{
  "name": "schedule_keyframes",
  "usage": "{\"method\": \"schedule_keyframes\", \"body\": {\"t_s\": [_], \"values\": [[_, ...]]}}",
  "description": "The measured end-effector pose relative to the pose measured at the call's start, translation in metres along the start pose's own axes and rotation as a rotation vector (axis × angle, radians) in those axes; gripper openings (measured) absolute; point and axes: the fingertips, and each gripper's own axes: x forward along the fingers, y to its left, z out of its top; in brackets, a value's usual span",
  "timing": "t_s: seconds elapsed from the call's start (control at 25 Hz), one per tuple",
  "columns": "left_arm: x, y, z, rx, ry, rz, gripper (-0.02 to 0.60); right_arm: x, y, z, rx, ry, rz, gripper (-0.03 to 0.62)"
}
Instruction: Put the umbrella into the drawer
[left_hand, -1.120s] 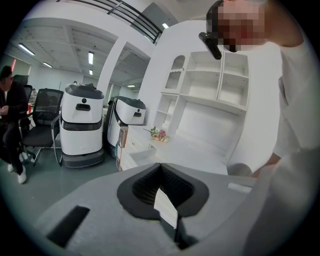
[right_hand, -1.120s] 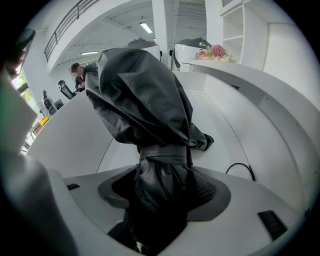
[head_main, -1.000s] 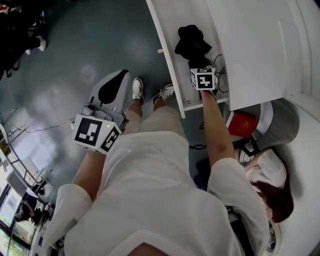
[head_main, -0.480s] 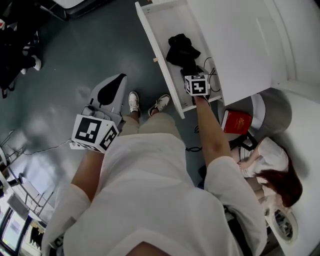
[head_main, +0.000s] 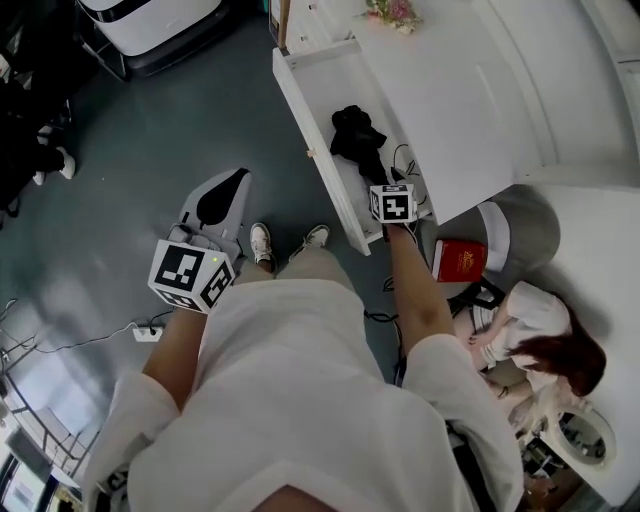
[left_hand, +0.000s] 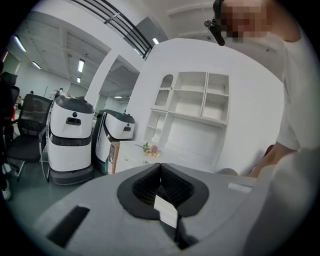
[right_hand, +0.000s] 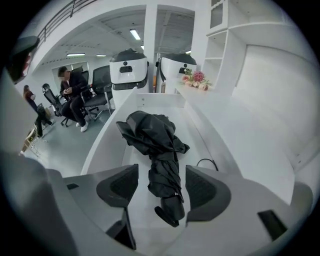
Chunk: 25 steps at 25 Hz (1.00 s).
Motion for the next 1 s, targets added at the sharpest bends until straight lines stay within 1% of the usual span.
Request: {"method": "schedule_keyframes", "body": {"t_s": [0.08,0.16,0.2,0.24,0.36,0.48,0.6,0.84,0.92,1.0], "values": [[-0.012,0.008,0.001,-0.005,-0.008,0.003,0.014,-0.011,-0.004,0.002,0.029,-0.008,-0.045,0.261],[-0.023,0.015,0.003,-0.009,-0.018,0.012,0.014,-0.021,-0.005,0.005,0.044,-0.013,-0.076,0.190],[-0.027,0.019,0.005,-0.008,-0.024,0.016,0.014,-0.025,-0.004,0.005,0.046,-0.009,-0.081,0.164],[-0.031,0.022,0.006,-0.004,-0.030,0.020,0.014,-0.028,-0.003,0.004,0.045,-0.002,-0.083,0.154],[-0.040,0.027,0.013,0.013,-0.046,0.027,0.014,-0.037,0.000,0.001,0.048,0.008,-0.099,0.097],[-0.044,0.028,0.021,0.033,-0.058,0.017,0.014,-0.046,0.001,0.003,0.066,-0.006,-0.119,0.000],[-0.043,0.027,0.027,0.052,-0.063,0.012,0.014,-0.055,-0.003,0.014,0.129,-0.062,-0.107,-0.002],[-0.039,0.030,0.037,0.068,-0.064,0.023,0.014,-0.084,-0.035,0.046,0.315,-0.223,-0.092,-0.002],[-0.037,0.034,0.045,0.081,-0.073,0.038,0.014,-0.096,-0.044,0.061,0.349,-0.278,-0.086,-0.002],[-0.034,0.038,0.053,0.088,-0.082,0.059,0.014,-0.106,-0.049,0.078,0.351,-0.328,-0.077,-0.002]]}}
